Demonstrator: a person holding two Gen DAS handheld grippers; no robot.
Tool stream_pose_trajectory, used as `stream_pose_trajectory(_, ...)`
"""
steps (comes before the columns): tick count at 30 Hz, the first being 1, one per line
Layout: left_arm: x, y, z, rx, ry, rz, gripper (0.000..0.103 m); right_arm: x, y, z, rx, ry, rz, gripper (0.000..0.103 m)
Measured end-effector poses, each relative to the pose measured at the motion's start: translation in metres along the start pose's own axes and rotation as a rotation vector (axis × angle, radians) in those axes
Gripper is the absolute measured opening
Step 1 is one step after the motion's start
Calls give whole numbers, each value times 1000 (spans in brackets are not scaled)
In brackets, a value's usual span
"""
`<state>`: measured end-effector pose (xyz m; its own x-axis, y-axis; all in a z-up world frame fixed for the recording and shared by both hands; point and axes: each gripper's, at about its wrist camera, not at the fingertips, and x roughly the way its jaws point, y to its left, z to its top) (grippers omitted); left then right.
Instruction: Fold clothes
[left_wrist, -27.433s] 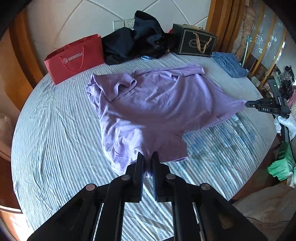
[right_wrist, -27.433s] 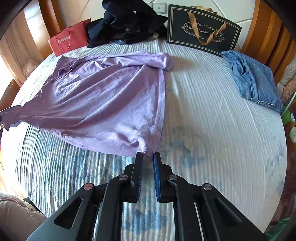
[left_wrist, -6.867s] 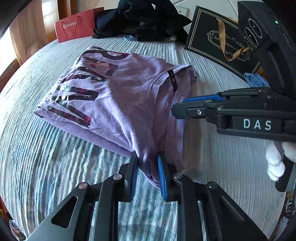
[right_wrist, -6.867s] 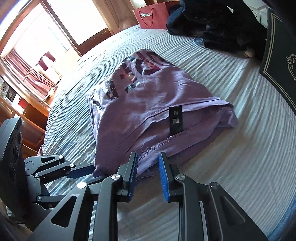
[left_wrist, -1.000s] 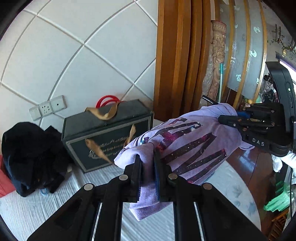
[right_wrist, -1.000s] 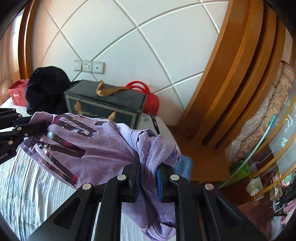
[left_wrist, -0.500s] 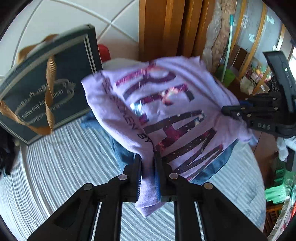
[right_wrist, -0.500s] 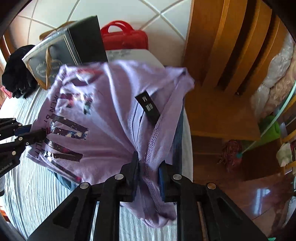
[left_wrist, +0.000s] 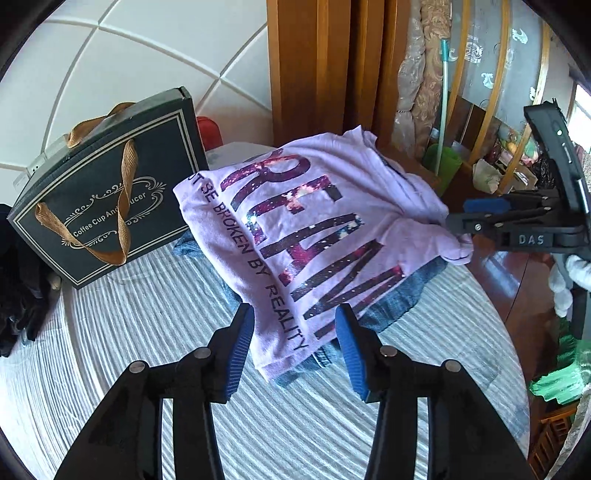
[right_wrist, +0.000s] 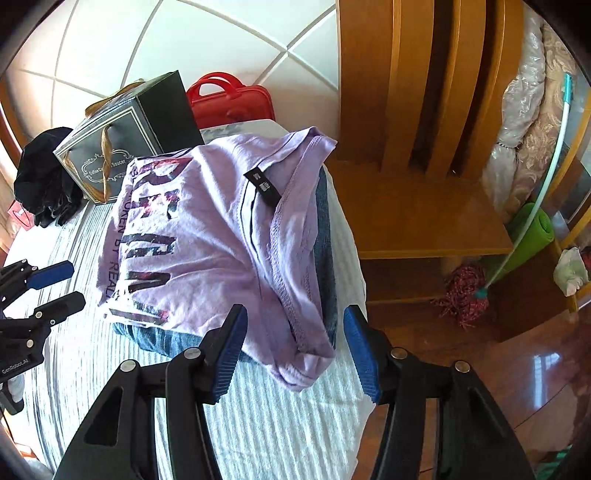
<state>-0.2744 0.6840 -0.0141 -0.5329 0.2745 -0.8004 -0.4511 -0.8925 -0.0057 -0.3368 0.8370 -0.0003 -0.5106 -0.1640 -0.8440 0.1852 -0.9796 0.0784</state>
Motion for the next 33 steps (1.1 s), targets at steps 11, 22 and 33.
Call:
stream_pose_trajectory(11,-28,-14,-10,-55,0,-1,47,-29,22,-30,14,-33,0,63)
stream_pose_trajectory(22,-33,-22,-3,-52,-17,20,57,-37,36,-36,58,-67,17,103)
stream_pose_trajectory(33,-33,-17,-3,-78,-10,26,70,-31,56,-35,8,-41,12,103)
